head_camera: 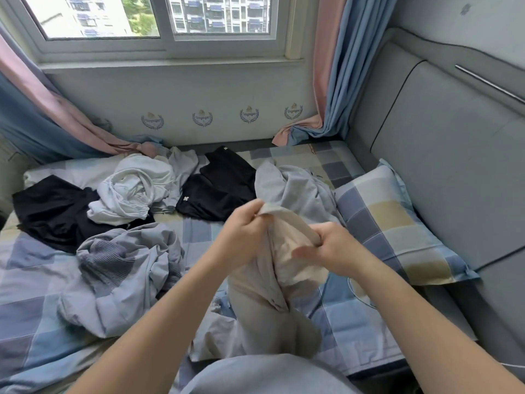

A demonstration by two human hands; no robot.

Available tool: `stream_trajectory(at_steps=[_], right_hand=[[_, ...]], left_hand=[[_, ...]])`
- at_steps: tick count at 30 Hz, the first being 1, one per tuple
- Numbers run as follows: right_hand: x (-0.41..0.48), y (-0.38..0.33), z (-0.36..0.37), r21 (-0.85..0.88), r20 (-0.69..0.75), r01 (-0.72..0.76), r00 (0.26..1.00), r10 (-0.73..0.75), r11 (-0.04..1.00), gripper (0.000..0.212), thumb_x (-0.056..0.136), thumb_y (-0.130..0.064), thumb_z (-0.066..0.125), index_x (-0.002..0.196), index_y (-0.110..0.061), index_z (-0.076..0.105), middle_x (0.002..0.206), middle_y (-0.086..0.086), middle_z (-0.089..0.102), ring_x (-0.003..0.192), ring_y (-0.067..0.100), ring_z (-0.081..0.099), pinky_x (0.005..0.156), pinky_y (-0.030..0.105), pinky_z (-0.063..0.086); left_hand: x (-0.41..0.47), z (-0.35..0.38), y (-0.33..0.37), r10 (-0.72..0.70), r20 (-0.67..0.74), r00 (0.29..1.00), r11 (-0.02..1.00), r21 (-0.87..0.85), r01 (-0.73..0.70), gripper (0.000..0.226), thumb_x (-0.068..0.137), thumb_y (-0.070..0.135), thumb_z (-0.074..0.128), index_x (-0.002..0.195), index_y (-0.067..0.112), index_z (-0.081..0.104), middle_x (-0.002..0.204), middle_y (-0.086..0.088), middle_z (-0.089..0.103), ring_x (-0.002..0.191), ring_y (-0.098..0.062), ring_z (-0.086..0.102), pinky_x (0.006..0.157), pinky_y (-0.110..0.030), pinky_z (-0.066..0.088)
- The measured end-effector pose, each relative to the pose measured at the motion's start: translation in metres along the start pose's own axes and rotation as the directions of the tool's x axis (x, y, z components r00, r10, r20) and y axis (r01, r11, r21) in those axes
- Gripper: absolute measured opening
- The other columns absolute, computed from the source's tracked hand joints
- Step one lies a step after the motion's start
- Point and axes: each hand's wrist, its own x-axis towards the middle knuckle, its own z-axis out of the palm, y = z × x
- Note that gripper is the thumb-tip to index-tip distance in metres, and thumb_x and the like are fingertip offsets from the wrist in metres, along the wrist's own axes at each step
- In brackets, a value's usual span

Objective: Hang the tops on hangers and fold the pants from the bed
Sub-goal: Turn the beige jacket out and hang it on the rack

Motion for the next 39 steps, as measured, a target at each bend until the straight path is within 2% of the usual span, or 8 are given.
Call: stream_trajectory(at_steps=[6, 15, 19, 23, 27, 32, 36, 39], right_hand=[[-0.002, 0.044, 0.024, 0.432, 0.032, -0.219, 0.973, 0.228, 0.875, 0.019, 0.093, -0.02, 0.068, 0.085, -0.003, 0.064, 0.078, 0.007, 0.052, 0.075, 0.021, 0.046, 0.072, 0.038, 0.035], [-0.002, -0.025, -0.024, 0.496, -0.286, 0.079, 0.955, 0.076, 0.864, 0.029, 0.1, -0.026, 0.056, 0.085, -0.004, 0.065, 0.074, 0.013, 0.057, 0.068, 0.024, 0.053, 0.062, 0.034, 0.046], [0.001, -0.058, -0.032, 0.59, -0.357, 0.088, 0.92, 0.162, 0.802, 0.029, 0.103, -0.026, 0.055, 0.088, -0.006, 0.07, 0.088, 0.014, 0.064, 0.082, 0.024, 0.061, 0.082, 0.047, 0.052], [-0.003, -0.076, -0.03, 0.634, -0.358, 0.078, 0.911, 0.202, 0.77, 0.029, 0.104, -0.029, 0.054, 0.088, -0.016, 0.076, 0.1, 0.018, 0.072, 0.099, 0.031, 0.068, 0.101, 0.054, 0.051], [-0.007, -0.083, -0.033, 0.621, -0.387, 0.119, 0.906, 0.17, 0.775, 0.029, 0.103, -0.028, 0.055, 0.088, -0.021, 0.08, 0.099, 0.012, 0.077, 0.103, 0.031, 0.071, 0.096, 0.048, 0.056], [-0.003, -0.066, -0.045, 0.546, -0.458, 0.078, 0.861, 0.22, 0.834, 0.025, 0.102, -0.025, 0.056, 0.094, -0.02, 0.079, 0.1, 0.009, 0.077, 0.105, 0.028, 0.07, 0.095, 0.044, 0.057], [-0.007, -0.047, -0.044, 0.295, -0.454, -0.042, 0.873, 0.179, 0.954, 0.051, 0.097, -0.027, 0.066, 0.144, -0.02, 0.048, 0.14, -0.01, 0.05, 0.126, 0.007, 0.049, 0.106, 0.026, 0.041], [-0.021, -0.045, -0.022, 0.151, -0.512, 0.133, 0.858, -0.038, 0.98, 0.028, 0.092, -0.021, 0.069, 0.118, -0.024, 0.06, 0.114, -0.016, 0.065, 0.099, -0.002, 0.061, 0.081, 0.012, 0.048]], left_hand=[[0.011, -0.021, 0.015, -0.024, -0.167, 0.986, 0.975, -0.222, -0.014, 0.036, 0.097, 0.028, 0.047, 0.094, -0.008, 0.048, 0.077, -0.006, 0.044, 0.068, -0.021, 0.037, 0.057, -0.032, 0.032], [0.012, -0.024, -0.008, -0.211, -0.499, 0.841, 0.976, -0.056, 0.212, 0.021, 0.098, 0.017, 0.061, 0.118, 0.019, 0.055, 0.116, -0.001, 0.059, 0.104, -0.015, 0.057, 0.086, -0.024, 0.048], [-0.01, 0.009, -0.002, 0.064, -0.246, 0.967, 0.997, 0.045, -0.055, 0.019, 0.088, 0.025, 0.075, 0.094, 0.018, 0.06, 0.086, -0.001, 0.064, 0.072, -0.016, 0.063, 0.065, -0.023, 0.052], [-0.021, 0.038, -0.006, -0.094, 0.118, 0.989, 0.995, 0.036, 0.091, 0.038, 0.073, 0.048, 0.078, 0.099, 0.025, 0.061, 0.094, 0.009, 0.068, 0.08, -0.012, 0.07, 0.075, -0.035, 0.058], [-0.018, 0.049, -0.016, -0.068, -0.021, 0.997, 0.992, 0.108, 0.07, 0.008, 0.085, 0.025, 0.068, 0.087, 0.021, 0.062, 0.08, 0.012, 0.066, 0.072, -0.01, 0.061, 0.068, -0.037, 0.052], [-0.012, 0.033, -0.011, -0.068, -0.065, 0.996, 0.994, 0.077, 0.073, 0.032, 0.094, 0.028, 0.052, 0.066, 0.015, 0.043, 0.057, 0.013, 0.038, 0.055, -0.008, 0.033, 0.057, -0.033, 0.027], [-0.006, 0.014, 0.004, -0.231, -0.171, 0.958, 0.959, -0.203, 0.195, 0.036, 0.099, 0.031, 0.053, 0.086, 0.001, 0.066, 0.073, -0.006, 0.059, 0.068, -0.019, 0.055, 0.061, -0.038, 0.045], [0.0, 0.0, 0.016, -0.395, -0.229, 0.89, 0.852, -0.453, 0.262, 0.024, 0.104, 0.024, 0.052, 0.093, 0.013, 0.07, 0.079, -0.004, 0.072, 0.075, -0.019, 0.07, 0.062, -0.037, 0.058]])
